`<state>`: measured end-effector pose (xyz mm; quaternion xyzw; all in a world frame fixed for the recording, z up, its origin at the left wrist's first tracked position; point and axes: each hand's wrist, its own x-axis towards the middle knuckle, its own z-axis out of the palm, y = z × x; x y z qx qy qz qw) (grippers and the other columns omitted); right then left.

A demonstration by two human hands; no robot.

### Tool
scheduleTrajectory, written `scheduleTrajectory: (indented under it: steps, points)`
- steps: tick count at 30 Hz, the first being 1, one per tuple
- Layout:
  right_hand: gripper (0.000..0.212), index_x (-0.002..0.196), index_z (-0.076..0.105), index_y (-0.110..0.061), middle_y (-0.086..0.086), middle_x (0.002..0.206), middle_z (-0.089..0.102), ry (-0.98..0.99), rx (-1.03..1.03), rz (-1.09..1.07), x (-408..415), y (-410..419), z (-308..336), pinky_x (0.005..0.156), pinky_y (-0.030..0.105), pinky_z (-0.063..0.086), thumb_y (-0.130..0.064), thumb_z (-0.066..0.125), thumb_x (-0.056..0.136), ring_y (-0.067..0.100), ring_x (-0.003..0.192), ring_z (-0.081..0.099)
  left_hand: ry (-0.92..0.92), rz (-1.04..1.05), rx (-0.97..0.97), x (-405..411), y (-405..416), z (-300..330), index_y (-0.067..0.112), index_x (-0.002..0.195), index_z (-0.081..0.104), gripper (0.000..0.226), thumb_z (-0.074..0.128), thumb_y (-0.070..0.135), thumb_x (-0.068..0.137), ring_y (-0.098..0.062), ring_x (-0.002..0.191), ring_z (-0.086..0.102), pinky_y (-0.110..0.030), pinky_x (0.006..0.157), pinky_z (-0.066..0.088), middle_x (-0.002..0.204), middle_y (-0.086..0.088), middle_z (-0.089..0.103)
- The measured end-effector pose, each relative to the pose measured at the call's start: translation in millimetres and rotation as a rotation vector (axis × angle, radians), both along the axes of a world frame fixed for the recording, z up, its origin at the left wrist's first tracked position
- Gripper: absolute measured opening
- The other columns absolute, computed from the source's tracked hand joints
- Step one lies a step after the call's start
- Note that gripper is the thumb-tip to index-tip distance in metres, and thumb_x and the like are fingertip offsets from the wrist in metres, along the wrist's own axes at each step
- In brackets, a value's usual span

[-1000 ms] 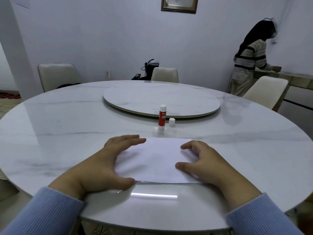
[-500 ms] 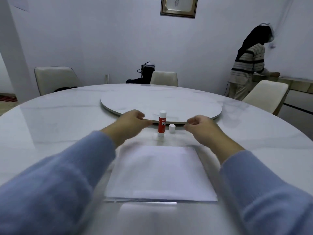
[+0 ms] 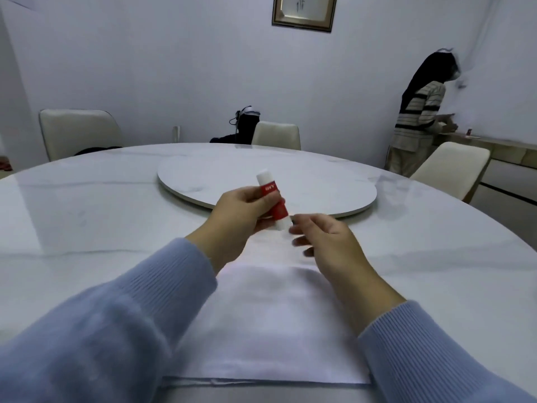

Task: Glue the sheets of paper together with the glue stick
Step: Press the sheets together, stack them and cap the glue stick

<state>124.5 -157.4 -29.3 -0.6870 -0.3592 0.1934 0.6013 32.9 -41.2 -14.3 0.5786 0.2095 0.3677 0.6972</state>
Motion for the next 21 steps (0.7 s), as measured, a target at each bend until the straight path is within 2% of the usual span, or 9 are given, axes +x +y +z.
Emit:
scheduleTrajectory:
  steps: [3, 7, 9, 11, 15, 17, 19, 20, 21]
  points:
    - [0.034, 0.098, 0.068, -0.001, 0.015, 0.088, 0.074, 0.515, 0.095, 0.289, -25.2, -5.4, 9.2, 0.062, 0.025, 0.056, -0.027, 0.045, 0.098, 0.021, 0.071, 0.071, -0.163, -0.108, -0.031, -23.4, -10.7, 12.6, 0.004, 0.094, 0.067, 0.012, 0.058, 0.008, 0.086, -0.015, 0.079, 0.07, -0.025, 0.072, 0.059, 0.085, -0.006, 0.072]
    - [0.037, 0.081, 0.068, 0.005, 0.022, 0.084, 0.074, 0.926, 0.276, 0.427, -35.8, -9.7, 16.2, 0.052, 0.021, 0.056, -0.029, 0.053, 0.089, 0.02, 0.061, 0.071, -0.252, -0.139, -0.018, -38.8, -16.8, 15.8, 0.003, 0.092, 0.068, 0.022, 0.062, 0.014, 0.074, -0.016, 0.075, 0.071, -0.025, 0.07, 0.059, 0.079, -0.006, 0.073]
    - [0.031, 0.087, 0.063, 0.006, 0.02, 0.075, 0.071, 0.977, 0.317, 0.413, -35.4, -10.9, 18.7, 0.048, 0.019, 0.054, -0.023, 0.061, 0.077, 0.016, 0.053, 0.066, -0.261, -0.161, -0.008, -42.0, -18.3, 16.9, 0.003, 0.092, 0.068, 0.027, 0.062, 0.017, 0.069, -0.018, 0.077, 0.072, -0.025, 0.07, 0.059, 0.08, -0.007, 0.074]
    - [0.031, 0.091, 0.063, 0.007, 0.018, 0.073, 0.069, 0.945, 0.331, 0.4, -34.8, -11.0, 17.8, 0.049, 0.018, 0.054, -0.014, 0.066, 0.068, 0.014, 0.053, 0.064, -0.262, -0.158, -0.012, -44.0, -18.9, 17.6, 0.002, 0.091, 0.068, 0.027, 0.062, 0.017, 0.069, -0.019, 0.078, 0.072, -0.026, 0.069, 0.059, 0.081, -0.009, 0.074]
    - [0.034, 0.087, 0.064, -0.001, 0.01, 0.075, 0.069, 0.65, 0.359, 0.247, -35.3, -6.9, 12.5, 0.065, 0.02, 0.058, 0.003, 0.072, 0.054, 0.015, 0.064, 0.068, -0.226, -0.113, 0.041, -45.0, -23.0, 17.6, 0.003, 0.088, 0.069, 0.028, 0.065, 0.015, 0.063, -0.019, 0.077, 0.072, -0.025, 0.071, 0.059, 0.079, -0.009, 0.074]
    - [0.034, 0.087, 0.063, -0.005, 0.007, 0.075, 0.068, 0.645, 0.333, 0.234, -34.1, -7.2, 12.3, 0.071, 0.026, 0.056, -0.002, 0.073, 0.055, 0.017, 0.07, 0.068, -0.204, -0.11, 0.067, -44.2, -25.5, 16.4, 0.004, 0.088, 0.07, 0.029, 0.066, 0.015, 0.062, -0.018, 0.078, 0.072, -0.024, 0.073, 0.059, 0.079, -0.008, 0.075]
    - [0.041, 0.098, 0.063, -0.001, 0.013, 0.083, 0.069, 0.809, 0.288, 0.305, -33.4, -9.8, 15.8, 0.072, 0.032, 0.056, -0.024, 0.071, 0.065, 0.022, 0.075, 0.068, -0.202, -0.107, 0.069, -44.1, -26.2, 16.3, 0.004, 0.087, 0.07, 0.027, 0.066, 0.013, 0.062, -0.016, 0.077, 0.072, -0.023, 0.072, 0.059, 0.078, -0.006, 0.075]
    - [0.049, 0.103, 0.062, 0.004, 0.017, 0.084, 0.07, 0.881, 0.254, 0.334, -33.4, -11.2, 17.5, 0.068, 0.032, 0.058, -0.031, 0.067, 0.069, 0.024, 0.073, 0.07, -0.202, -0.101, 0.064, -45.0, -25.8, 17.2, 0.005, 0.086, 0.07, 0.026, 0.065, 0.013, 0.063, -0.015, 0.076, 0.072, -0.023, 0.071, 0.059, 0.078, -0.005, 0.075]
    - [0.049, 0.102, 0.061, 0.007, 0.018, 0.081, 0.071, 0.91, 0.232, 0.358, -32.4, -11.9, 17.7, 0.062, 0.03, 0.059, -0.031, 0.065, 0.072, 0.024, 0.069, 0.072, -0.205, -0.098, 0.059, -46.1, -25.3, 17.9, 0.005, 0.086, 0.07, 0.025, 0.065, 0.013, 0.062, -0.013, 0.076, 0.072, -0.023, 0.07, 0.059, 0.078, -0.003, 0.076]
